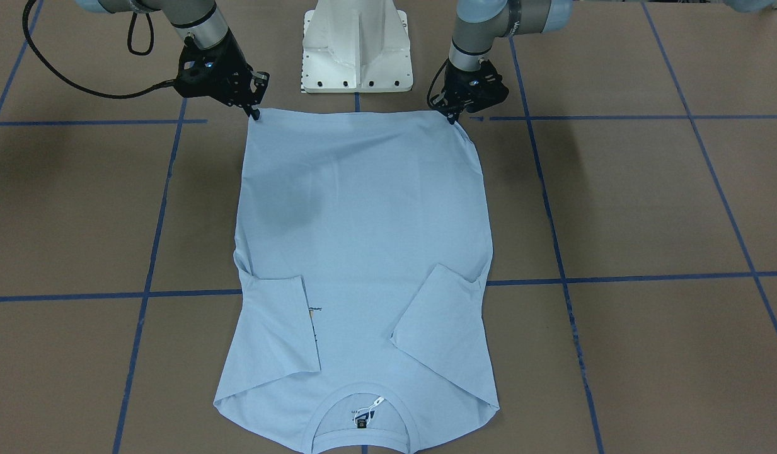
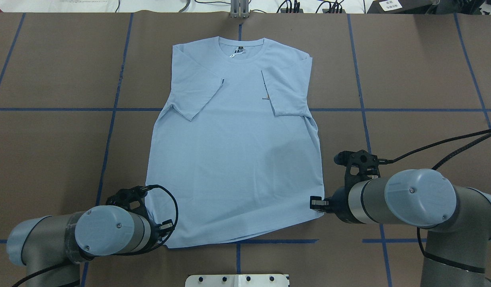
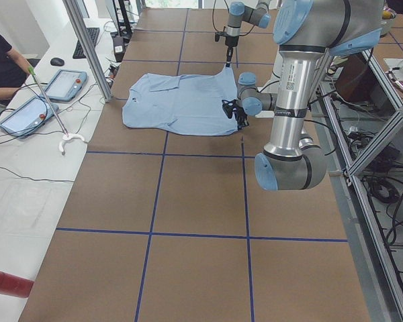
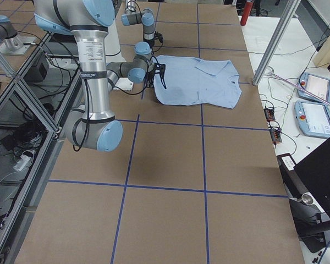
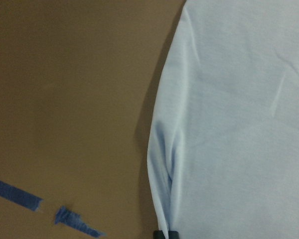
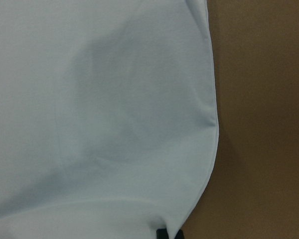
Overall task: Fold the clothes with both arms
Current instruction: 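Grasp the hem corners nearest the robot with both grippers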
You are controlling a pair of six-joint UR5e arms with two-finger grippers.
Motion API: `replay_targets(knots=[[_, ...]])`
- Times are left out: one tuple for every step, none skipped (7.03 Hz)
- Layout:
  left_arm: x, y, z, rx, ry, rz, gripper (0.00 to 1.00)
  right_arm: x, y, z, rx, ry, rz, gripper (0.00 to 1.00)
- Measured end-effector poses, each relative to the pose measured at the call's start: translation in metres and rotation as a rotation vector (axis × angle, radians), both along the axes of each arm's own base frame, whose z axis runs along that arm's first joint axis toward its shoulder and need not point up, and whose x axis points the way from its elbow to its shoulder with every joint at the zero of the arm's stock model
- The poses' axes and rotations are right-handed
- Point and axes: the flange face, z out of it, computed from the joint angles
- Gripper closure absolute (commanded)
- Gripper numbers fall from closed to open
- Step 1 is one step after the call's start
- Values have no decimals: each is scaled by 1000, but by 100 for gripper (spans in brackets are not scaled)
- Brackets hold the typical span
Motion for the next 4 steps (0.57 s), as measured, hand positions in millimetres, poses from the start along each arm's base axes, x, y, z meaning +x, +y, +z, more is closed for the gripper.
replay_targets(knots=[[-7, 0, -8, 3, 6, -3, 99, 1, 0, 1, -3, 0, -5, 100], [-17, 3, -19, 8, 8, -7, 98, 3, -1, 2, -8, 1, -9, 100], [-27, 5, -29, 12, 10, -8, 98, 6, -3, 4, -12, 4, -7, 100], [-33, 7, -33, 13, 8, -9, 98, 10, -4, 7, -15, 8, -4, 100]])
